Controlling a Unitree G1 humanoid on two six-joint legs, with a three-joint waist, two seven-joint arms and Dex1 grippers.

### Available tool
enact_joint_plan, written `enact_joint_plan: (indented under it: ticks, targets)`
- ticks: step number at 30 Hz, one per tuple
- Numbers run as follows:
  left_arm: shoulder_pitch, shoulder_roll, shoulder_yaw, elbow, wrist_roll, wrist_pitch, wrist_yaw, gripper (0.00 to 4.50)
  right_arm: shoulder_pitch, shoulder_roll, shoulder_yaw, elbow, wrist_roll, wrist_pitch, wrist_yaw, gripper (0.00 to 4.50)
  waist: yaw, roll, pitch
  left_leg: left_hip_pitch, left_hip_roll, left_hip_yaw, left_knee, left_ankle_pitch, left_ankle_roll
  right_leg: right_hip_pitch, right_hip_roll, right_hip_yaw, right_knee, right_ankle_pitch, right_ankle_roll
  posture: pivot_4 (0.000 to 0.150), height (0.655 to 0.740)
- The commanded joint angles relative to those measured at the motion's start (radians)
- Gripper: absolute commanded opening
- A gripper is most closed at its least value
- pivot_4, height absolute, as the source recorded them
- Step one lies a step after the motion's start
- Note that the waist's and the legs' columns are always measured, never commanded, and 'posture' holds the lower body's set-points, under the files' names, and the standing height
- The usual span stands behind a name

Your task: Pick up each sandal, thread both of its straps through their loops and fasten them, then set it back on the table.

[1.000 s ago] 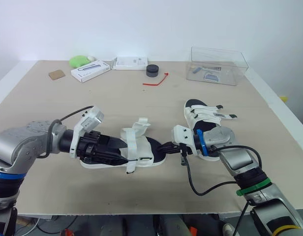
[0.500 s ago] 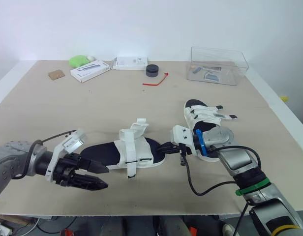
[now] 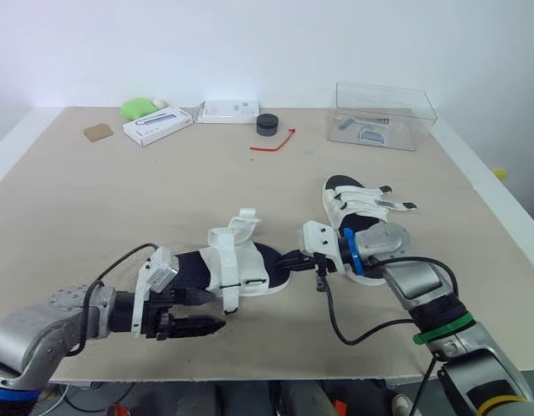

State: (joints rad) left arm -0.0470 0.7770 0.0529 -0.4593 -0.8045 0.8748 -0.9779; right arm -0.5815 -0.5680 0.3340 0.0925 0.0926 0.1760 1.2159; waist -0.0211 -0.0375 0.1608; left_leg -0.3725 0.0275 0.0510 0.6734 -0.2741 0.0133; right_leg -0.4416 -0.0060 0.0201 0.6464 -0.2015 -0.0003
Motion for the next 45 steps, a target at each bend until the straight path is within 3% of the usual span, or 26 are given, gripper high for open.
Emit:
enact_joint_plan:
  ticks: [1,14,18,21,23,37,45]
  targets:
    - [-0.027,-0.021,-0.013,0.011,0.032,-0.045,0.019,3.52,-0.009,-0.004,0.004,0.010,-0.016,0.004,-0.002,0.00,0.000,0.000,0.000,0.000,0.000,0.000,0.000,0.000,0.000,0.000,0.000,0.000,0.000,0.000,0.000,0.150,0.7400]
    - [-0.095,-0.097,-0.093,0.067,0.032,-0.018,0.026,3.52,-0.018,-0.005,0.003,0.010,-0.016,0.007,-0.006,0.00,-0.002,0.000,0.000,0.000,0.000,0.000,0.000,0.000,0.000,0.000,0.001,0.000,0.000,0.002,0.001,0.150,0.7400]
    - [-0.127,-0.113,-0.080,0.102,0.015,-0.004,0.030,2.30,-0.018,-0.009,0.004,0.009,-0.017,0.007,-0.004,0.00,-0.001,0.000,0.000,0.000,0.000,0.000,0.000,0.000,0.000,0.000,0.001,0.000,0.000,0.001,0.001,0.150,0.7400]
    - [-0.118,-0.089,-0.070,0.103,0.006,0.000,-0.001,0.77,-0.017,-0.011,0.003,0.007,-0.016,0.008,-0.004,0.00,-0.002,0.000,0.000,0.000,0.000,0.000,0.000,0.000,0.000,0.000,0.001,0.000,0.000,0.001,0.001,0.150,0.7400]
    - [-0.098,-0.074,-0.059,0.092,-0.009,0.004,-0.019,0.03,-0.015,-0.013,0.002,0.004,-0.016,0.009,-0.004,0.00,-0.002,0.000,0.000,0.000,0.000,0.000,0.000,0.000,0.000,0.000,0.001,0.000,0.000,0.001,0.001,0.150,0.7400]
    - [0.082,-0.026,-0.020,-0.058,-0.077,0.007,-0.019,0.03,-0.006,-0.018,0.003,-0.005,-0.013,0.014,-0.004,0.00,0.000,0.000,0.000,0.000,0.001,-0.001,-0.002,-0.001,-0.002,0.000,0.001,-0.001,0.000,-0.002,-0.001,0.150,0.7400]
    - [0.132,0.014,-0.078,-0.065,0.028,-0.085,-0.041,0.03,-0.005,-0.020,0.005,-0.008,-0.014,0.015,0.000,0.00,-0.001,0.000,0.000,0.000,0.001,-0.001,-0.002,-0.002,-0.002,0.000,0.001,-0.001,0.000,-0.002,-0.001,0.150,0.7400]
